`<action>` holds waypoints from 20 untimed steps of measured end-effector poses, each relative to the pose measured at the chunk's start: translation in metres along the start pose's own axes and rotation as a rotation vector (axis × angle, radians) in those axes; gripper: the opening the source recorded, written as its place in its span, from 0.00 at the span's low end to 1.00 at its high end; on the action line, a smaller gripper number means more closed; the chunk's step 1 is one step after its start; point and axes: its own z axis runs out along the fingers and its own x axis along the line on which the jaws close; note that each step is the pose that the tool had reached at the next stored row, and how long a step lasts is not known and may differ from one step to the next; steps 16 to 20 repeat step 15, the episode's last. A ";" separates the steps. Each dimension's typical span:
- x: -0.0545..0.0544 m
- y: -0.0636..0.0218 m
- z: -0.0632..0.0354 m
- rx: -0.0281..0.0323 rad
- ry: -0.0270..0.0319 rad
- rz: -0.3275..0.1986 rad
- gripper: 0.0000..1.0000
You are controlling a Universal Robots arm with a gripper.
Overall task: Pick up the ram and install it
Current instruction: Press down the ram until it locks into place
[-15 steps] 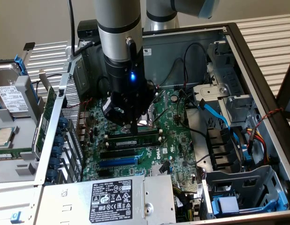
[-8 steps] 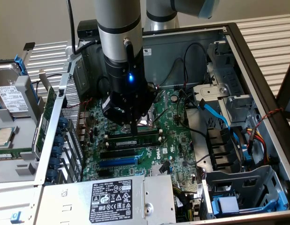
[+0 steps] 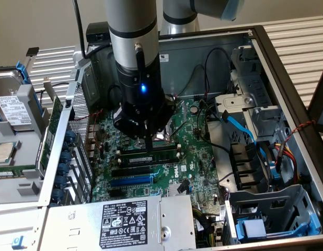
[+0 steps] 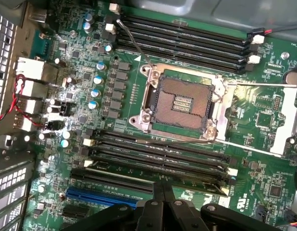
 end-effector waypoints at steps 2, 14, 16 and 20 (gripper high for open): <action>0.000 0.0000 0.0002 0.0006 0.0001 0.029 0.11; 0.000 0.0000 0.0008 0.0025 0.0005 0.129 0.11; 0.000 0.0000 0.0008 0.0026 0.0006 0.129 0.11; 0.000 0.0000 0.0008 0.0026 0.0006 0.129 0.11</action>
